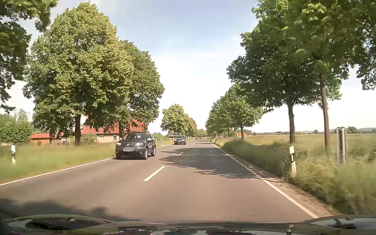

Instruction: Follow the waypoints while adhering to traffic rules and regulations

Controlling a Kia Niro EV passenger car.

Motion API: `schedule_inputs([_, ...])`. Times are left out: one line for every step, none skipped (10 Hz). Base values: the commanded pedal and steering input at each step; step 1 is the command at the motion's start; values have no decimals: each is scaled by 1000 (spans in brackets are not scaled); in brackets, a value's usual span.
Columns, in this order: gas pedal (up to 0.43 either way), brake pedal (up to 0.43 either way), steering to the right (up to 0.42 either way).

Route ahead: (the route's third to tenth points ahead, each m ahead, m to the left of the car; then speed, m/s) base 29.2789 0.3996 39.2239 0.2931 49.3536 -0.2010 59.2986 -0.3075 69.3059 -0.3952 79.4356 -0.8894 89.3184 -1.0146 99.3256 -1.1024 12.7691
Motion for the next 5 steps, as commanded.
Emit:
schedule_inputs([110,0,-1])
schedule_inputs([110,0,-1])
schedule_inputs([130,0,-1])
schedule_inputs([130,0,-2])
schedule_inputs([138,0,-2])
